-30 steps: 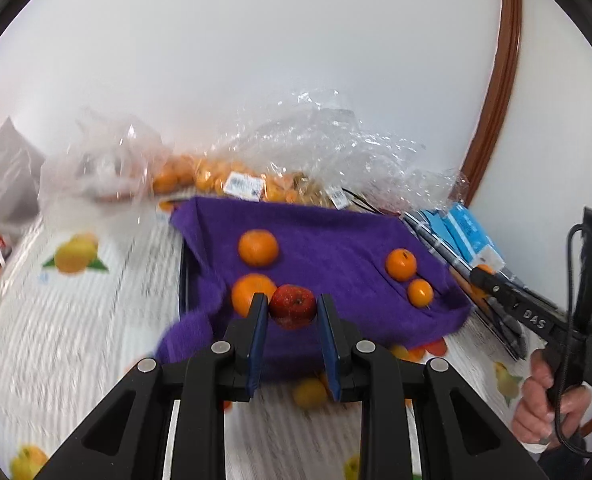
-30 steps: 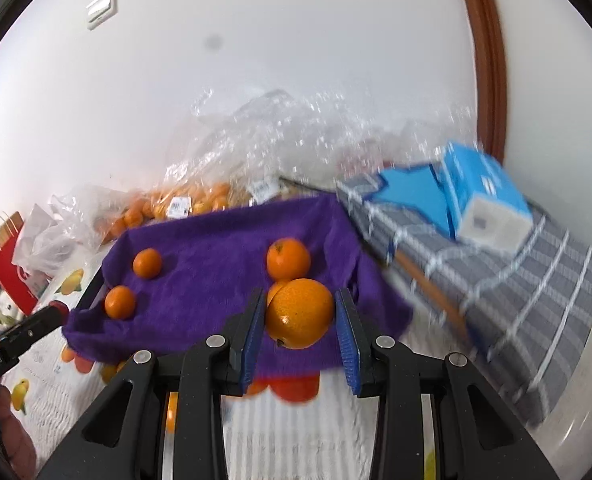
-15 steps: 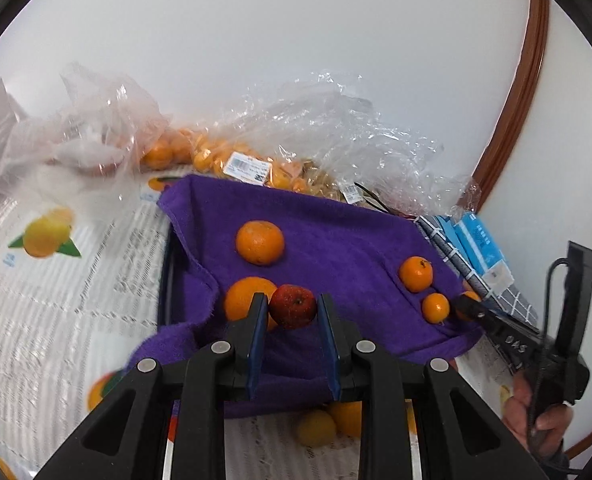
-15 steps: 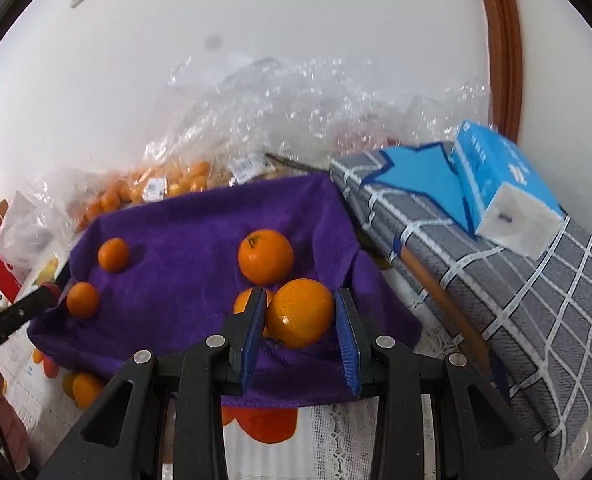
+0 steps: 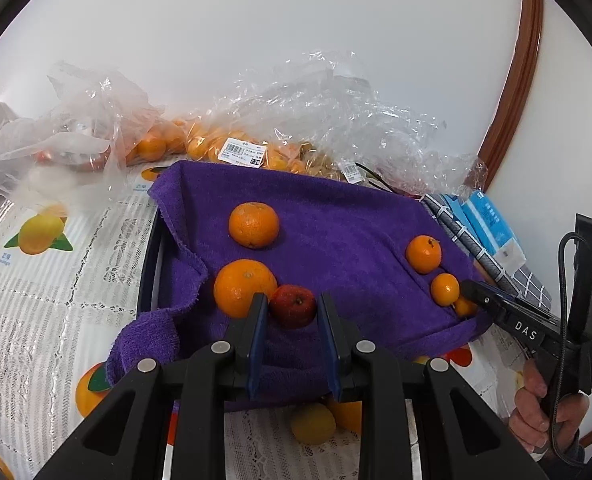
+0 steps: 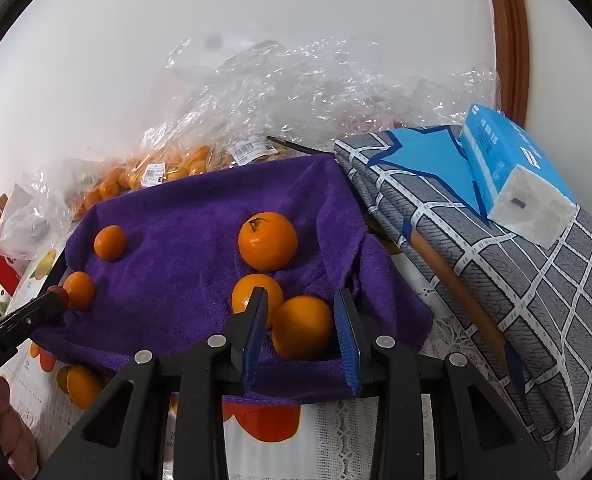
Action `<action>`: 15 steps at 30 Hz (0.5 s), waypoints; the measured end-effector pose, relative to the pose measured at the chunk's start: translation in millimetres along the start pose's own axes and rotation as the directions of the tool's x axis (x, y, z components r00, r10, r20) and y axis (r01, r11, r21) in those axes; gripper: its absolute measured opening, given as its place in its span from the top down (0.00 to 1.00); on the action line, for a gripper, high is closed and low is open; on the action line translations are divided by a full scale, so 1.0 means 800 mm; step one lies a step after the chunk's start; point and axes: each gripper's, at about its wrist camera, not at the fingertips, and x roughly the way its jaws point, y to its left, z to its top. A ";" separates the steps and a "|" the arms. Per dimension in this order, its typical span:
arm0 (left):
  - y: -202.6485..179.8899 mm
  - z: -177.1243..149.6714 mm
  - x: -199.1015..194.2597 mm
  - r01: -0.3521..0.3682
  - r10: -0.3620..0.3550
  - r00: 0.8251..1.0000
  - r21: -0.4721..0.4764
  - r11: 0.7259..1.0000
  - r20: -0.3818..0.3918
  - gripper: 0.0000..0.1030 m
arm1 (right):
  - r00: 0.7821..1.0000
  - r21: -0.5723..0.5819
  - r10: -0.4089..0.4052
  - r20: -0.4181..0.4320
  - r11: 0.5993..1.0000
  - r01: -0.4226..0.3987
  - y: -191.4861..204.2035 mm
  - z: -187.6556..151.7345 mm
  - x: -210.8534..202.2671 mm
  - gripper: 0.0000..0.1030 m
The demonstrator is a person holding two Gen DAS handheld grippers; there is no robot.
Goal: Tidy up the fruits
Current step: 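Carry the red apple onto the towel with the left gripper while the right gripper carries its orange there, then open both grippers to release the red apple and the orange on the towel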
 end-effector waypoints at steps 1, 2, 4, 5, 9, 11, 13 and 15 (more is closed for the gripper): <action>0.001 0.000 0.001 -0.001 0.001 1.000 -0.004 1.000 -0.003 0.77 | 1.000 -0.003 0.001 0.001 1.000 -0.001 0.001 0.000 0.000 0.66; 0.002 0.001 0.002 -0.002 0.002 1.000 -0.009 1.000 -0.006 0.77 | 1.000 -0.003 0.002 0.000 1.000 -0.002 0.001 0.000 0.000 0.66; 0.005 0.002 0.004 -0.002 0.002 1.000 -0.021 1.000 -0.015 0.77 | 1.000 -0.002 0.002 -0.001 1.000 -0.002 0.000 0.001 0.000 0.66; 0.005 0.002 0.006 -0.005 0.004 1.000 -0.025 1.000 -0.020 0.77 | 1.000 -0.001 0.001 -0.001 1.000 -0.001 0.000 0.001 0.000 0.66; 0.005 0.002 0.010 -0.011 0.011 0.999 -0.023 1.000 -0.035 0.77 | 1.000 0.001 0.007 0.006 1.000 -0.007 0.000 0.001 -0.003 0.56; 0.004 0.002 0.011 -0.012 0.011 0.999 -0.019 1.000 -0.039 0.77 | 1.000 0.002 0.009 0.009 1.000 -0.009 0.001 0.002 -0.003 0.52; 0.003 0.002 0.012 -0.015 0.014 0.999 -0.016 1.000 -0.045 0.77 | 1.000 0.000 -0.005 0.010 1.000 0.005 0.002 0.002 -0.002 0.51; 0.002 0.002 0.013 -0.021 0.020 0.998 -0.012 1.000 -0.052 0.77 | 1.000 -0.003 -0.012 0.001 1.000 0.012 0.003 0.002 0.000 0.51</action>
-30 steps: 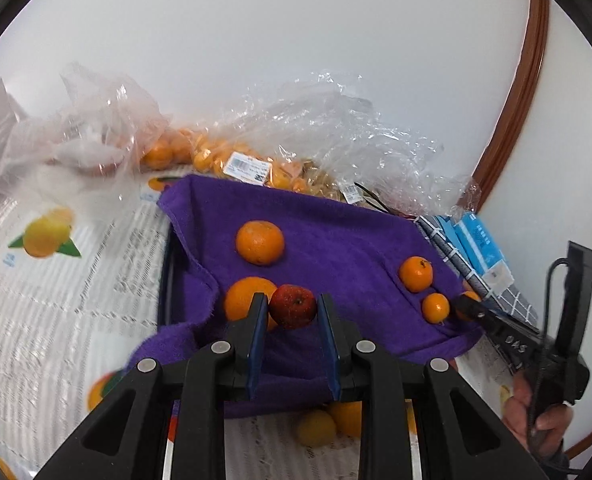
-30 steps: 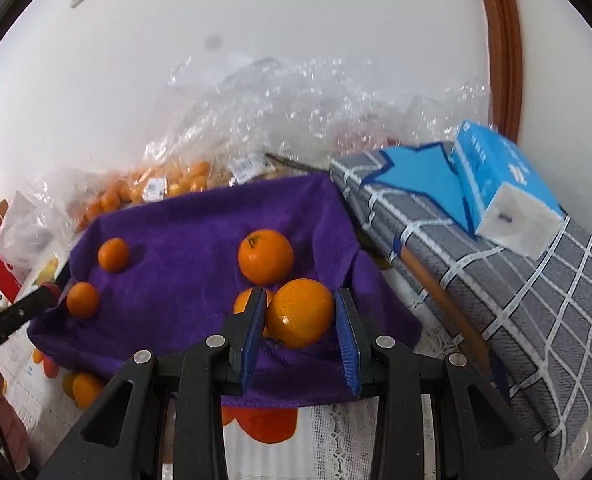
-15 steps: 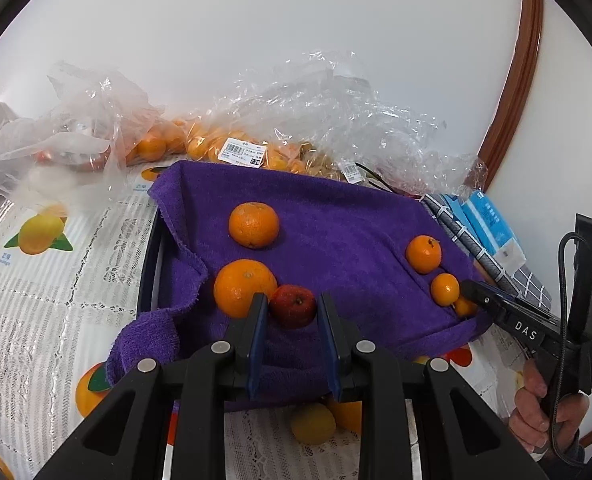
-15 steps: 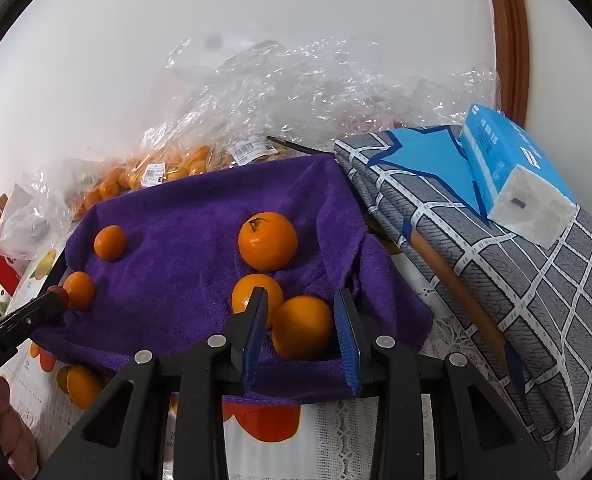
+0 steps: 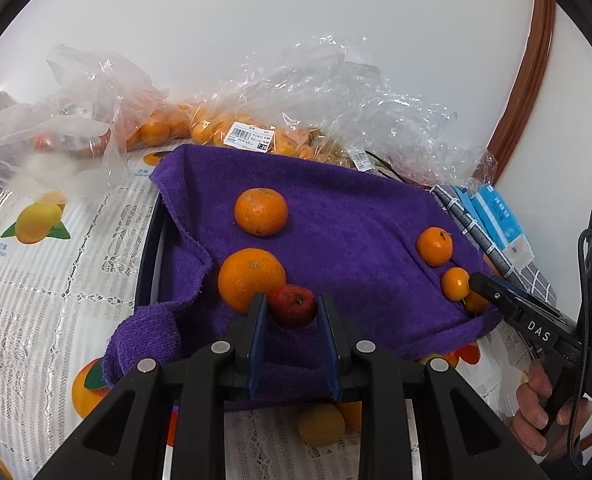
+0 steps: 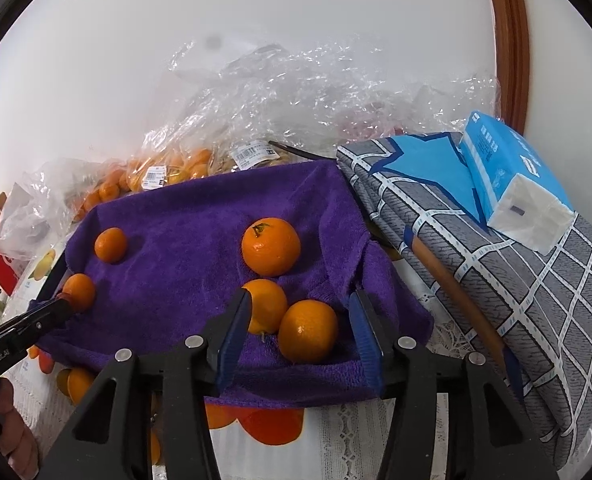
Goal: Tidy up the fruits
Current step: 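Open both grippers to release the red apple and the orange on the towel, then grasp another orange in front of the towel with the right gripper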
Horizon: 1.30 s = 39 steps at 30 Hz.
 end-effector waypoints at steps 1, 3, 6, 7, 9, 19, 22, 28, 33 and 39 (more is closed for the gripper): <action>0.000 0.000 0.000 -0.002 0.002 1.000 0.002 1.000 0.000 0.77 | 1.000 -0.005 -0.006 -0.008 1.000 0.006 0.001 0.000 0.001 0.51; -0.001 -0.001 0.001 -0.005 0.005 1.000 0.007 1.000 -0.001 0.77 | 1.000 -0.017 -0.012 -0.007 1.000 0.012 0.004 0.001 0.001 0.51; -0.001 -0.001 0.000 -0.002 0.002 1.000 0.006 1.000 -0.002 0.77 | 1.000 -0.037 -0.015 0.000 0.999 0.015 0.008 0.000 0.000 0.51; -0.001 -0.001 0.000 -0.002 0.002 1.000 0.007 1.000 -0.003 0.77 | 1.000 -0.044 -0.017 0.004 0.999 0.017 0.009 0.000 -0.001 0.51; -0.001 -0.001 0.000 -0.002 0.002 1.000 0.007 1.000 -0.002 0.76 | 1.000 -0.051 -0.018 0.008 0.999 0.018 0.010 0.000 -0.003 0.51; 0.006 0.004 -0.013 0.013 -0.013 0.999 -0.011 1.000 0.053 0.57 | 0.999 -0.053 -0.022 0.044 0.998 0.024 0.013 -0.006 -0.024 0.51; 0.013 0.008 -0.016 0.004 -0.002 0.998 -0.031 1.000 0.066 0.56 | 0.999 -0.058 -0.015 0.040 0.998 0.017 0.017 -0.010 -0.030 0.51; 0.022 0.015 -0.024 0.012 -0.007 0.996 -0.059 0.998 0.089 0.56 | 1.000 -0.046 0.028 -0.005 0.999 -0.028 0.040 -0.027 -0.052 0.51; 0.024 0.017 -0.039 -0.010 0.017 0.988 -0.045 0.999 0.153 0.50 | 0.997 -0.086 0.056 -0.057 0.994 -0.061 0.078 -0.050 -0.068 0.51; 0.029 0.021 -0.045 -0.013 0.022 0.986 -0.056 0.998 0.168 0.50 | 0.993 -0.122 0.082 -0.083 0.988 -0.092 0.110 -0.074 -0.077 0.51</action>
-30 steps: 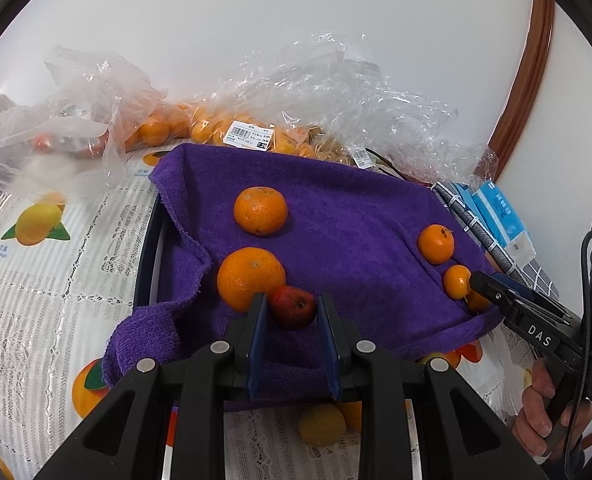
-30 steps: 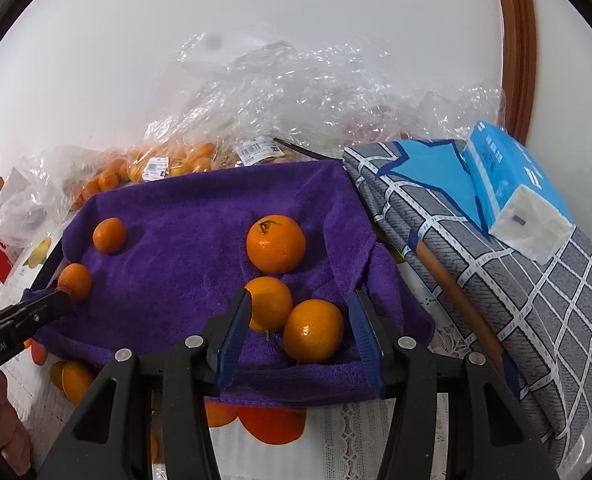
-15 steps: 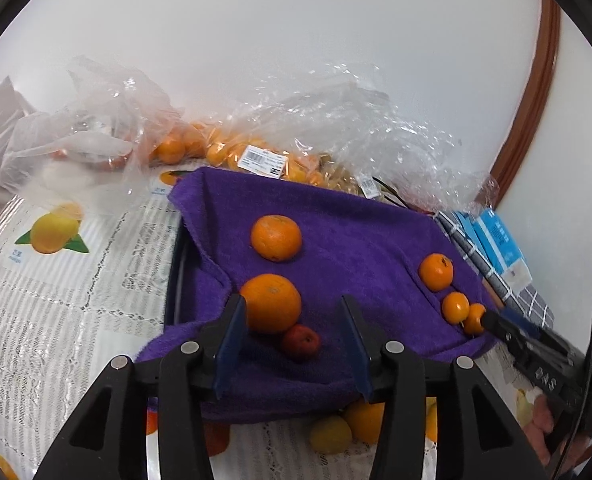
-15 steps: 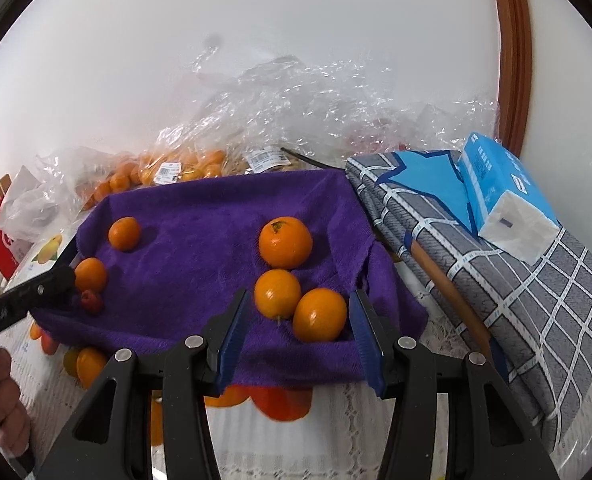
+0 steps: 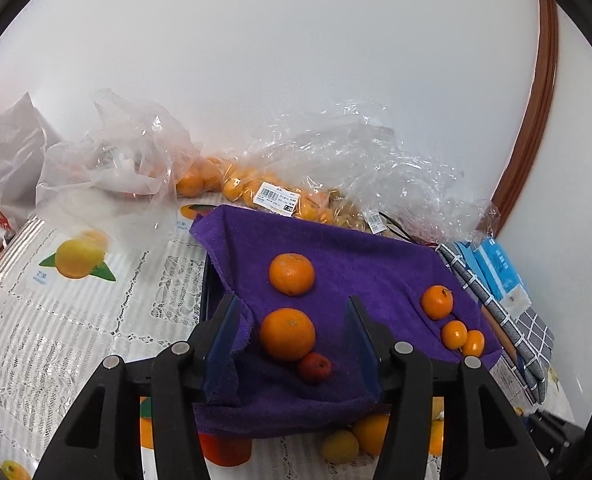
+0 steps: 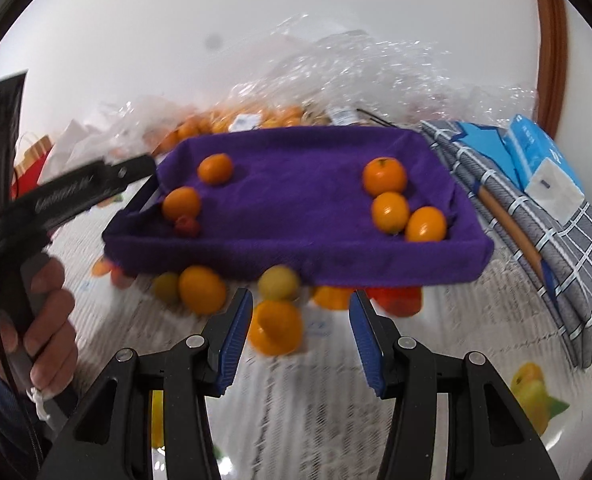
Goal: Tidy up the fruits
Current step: 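Grasp another orange in front of the towel with the right gripper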
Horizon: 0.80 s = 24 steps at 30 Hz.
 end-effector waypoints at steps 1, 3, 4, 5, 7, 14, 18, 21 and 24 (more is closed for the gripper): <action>0.000 0.000 0.000 -0.003 0.003 1.000 0.000 1.000 0.001 0.50 | 1.000 0.000 0.000 -0.008 1.000 0.000 0.003 -0.002 0.002 0.51; 0.000 -0.001 0.002 -0.012 0.012 1.000 0.003 1.000 -0.001 0.50 | 1.000 0.002 0.003 -0.027 1.000 -0.003 0.005 -0.004 0.009 0.51; 0.000 -0.001 0.002 -0.013 0.013 1.000 0.004 1.000 -0.003 0.50 | 0.999 0.003 0.003 -0.037 1.000 -0.003 0.006 -0.004 0.014 0.51; 0.001 -0.002 0.003 -0.012 0.012 1.000 0.004 1.000 -0.005 0.50 | 0.999 0.002 0.005 -0.053 1.000 -0.005 0.008 -0.004 0.020 0.51; 0.001 -0.001 0.002 -0.007 0.007 1.000 0.003 1.000 -0.006 0.50 | 0.996 -0.008 0.014 -0.084 1.000 -0.015 0.012 -0.005 0.033 0.51; -0.003 -0.003 0.002 -0.005 0.006 1.000 0.017 1.000 -0.008 0.50 | 0.998 -0.046 -0.036 -0.060 0.998 0.034 0.019 -0.007 0.030 0.66; -0.006 -0.004 0.002 -0.004 0.004 1.000 0.026 1.000 -0.009 0.50 | 0.998 -0.017 -0.063 -0.012 0.998 0.063 -0.003 -0.011 0.013 0.66; -0.009 -0.005 0.001 -0.006 0.006 1.000 0.036 0.999 -0.004 0.50 | 0.994 0.010 -0.104 0.026 0.995 0.104 -0.025 -0.014 0.000 0.66; -0.011 -0.007 0.004 -0.012 0.013 1.000 0.050 0.999 -0.010 0.50 | 0.989 0.037 -0.141 0.041 0.990 0.140 -0.047 -0.015 -0.007 0.66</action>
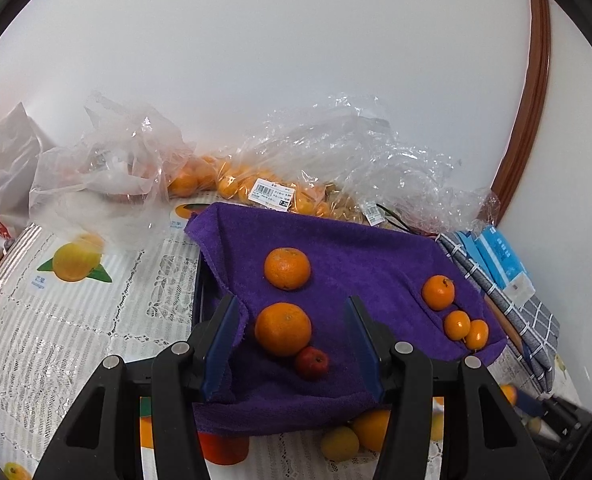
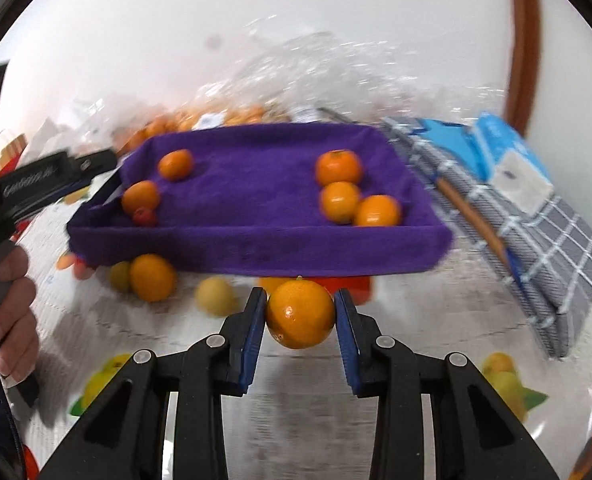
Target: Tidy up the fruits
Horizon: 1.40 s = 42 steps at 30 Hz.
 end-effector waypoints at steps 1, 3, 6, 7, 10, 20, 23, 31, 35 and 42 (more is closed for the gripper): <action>-0.001 -0.001 0.001 -0.002 0.002 1.000 0.005 1.000 -0.002 0.50 | 1.000 0.007 -0.021 0.008 1.000 0.021 -0.010 0.000 -0.002 0.66; -0.004 -0.002 0.004 -0.010 0.010 1.000 0.018 1.000 -0.008 0.50 | 0.999 0.013 -0.046 0.018 0.999 0.046 -0.022 0.001 -0.001 0.66; -0.009 -0.003 0.005 -0.008 0.008 1.000 0.032 0.999 -0.009 0.50 | 0.998 0.036 -0.061 0.016 0.998 0.060 -0.038 -0.001 0.002 0.66; -0.010 -0.004 0.005 -0.006 0.006 1.000 0.038 0.999 -0.008 0.50 | 0.999 0.058 -0.044 0.011 0.997 0.043 -0.044 -0.001 0.004 0.66; -0.015 -0.007 0.007 -0.007 0.008 1.000 0.057 0.998 -0.016 0.50 | 0.999 0.091 -0.041 0.031 0.995 0.038 -0.050 0.000 0.001 0.66; -0.004 -0.006 0.006 0.022 -0.022 0.999 0.000 1.000 -0.037 0.50 | 0.999 0.115 -0.036 0.026 0.993 0.033 -0.053 0.000 0.003 0.66; -0.002 -0.009 -0.001 0.042 -0.043 0.998 -0.016 0.999 -0.045 0.50 | 0.999 0.124 -0.034 0.040 0.992 0.029 -0.055 -0.001 -0.001 0.66; -0.018 -0.027 -0.046 0.028 -0.026 0.999 0.071 0.997 -0.026 0.47 | 0.998 0.158 -0.011 0.054 0.987 0.002 -0.063 -0.002 -0.005 0.66; -0.024 -0.056 -0.034 0.019 -0.004 0.987 0.091 0.996 -0.160 0.47 | 0.998 0.145 -0.003 0.055 0.989 -0.005 -0.059 -0.002 -0.006 0.66; -0.041 -0.072 -0.010 -0.037 0.077 0.968 0.167 0.985 -0.237 0.47 | 0.999 0.147 -0.002 0.053 0.989 -0.006 -0.059 -0.002 -0.005 0.66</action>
